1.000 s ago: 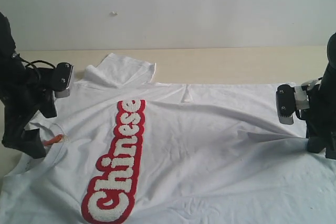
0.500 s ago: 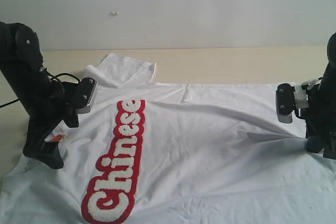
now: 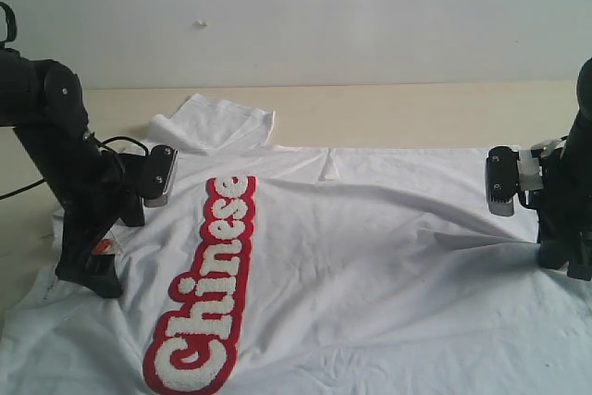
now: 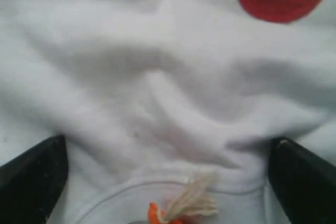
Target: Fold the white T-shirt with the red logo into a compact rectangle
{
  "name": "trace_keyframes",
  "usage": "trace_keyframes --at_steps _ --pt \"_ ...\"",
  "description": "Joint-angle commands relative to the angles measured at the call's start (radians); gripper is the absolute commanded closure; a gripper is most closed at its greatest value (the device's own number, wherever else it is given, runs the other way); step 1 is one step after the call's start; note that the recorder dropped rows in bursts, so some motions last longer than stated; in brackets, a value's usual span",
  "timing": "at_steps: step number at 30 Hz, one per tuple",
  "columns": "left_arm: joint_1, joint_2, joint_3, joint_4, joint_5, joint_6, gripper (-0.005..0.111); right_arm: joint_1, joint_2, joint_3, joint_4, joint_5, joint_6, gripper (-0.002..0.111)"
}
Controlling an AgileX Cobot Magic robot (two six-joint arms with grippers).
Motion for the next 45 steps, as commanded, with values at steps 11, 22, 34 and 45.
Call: trace_keyframes --at_steps 11,22,34,45 --pt "0.011 0.07 0.008 0.08 -0.006 -0.085 0.101 0.0 0.031 0.011 0.041 -0.04 0.006 0.087" --pt "0.029 -0.09 0.008 0.118 0.084 -0.088 0.107 0.0 -0.036 -0.086 0.025 0.13 -0.022 0.093" --pt "0.029 -0.403 -0.016 0.149 0.176 -0.088 0.107 0.0 -0.285 -0.201 0.025 0.221 -0.019 0.096" --pt "0.029 -0.582 -0.172 0.194 0.389 -0.151 0.107 0.0 -0.469 -0.271 0.025 0.306 -0.01 0.108"
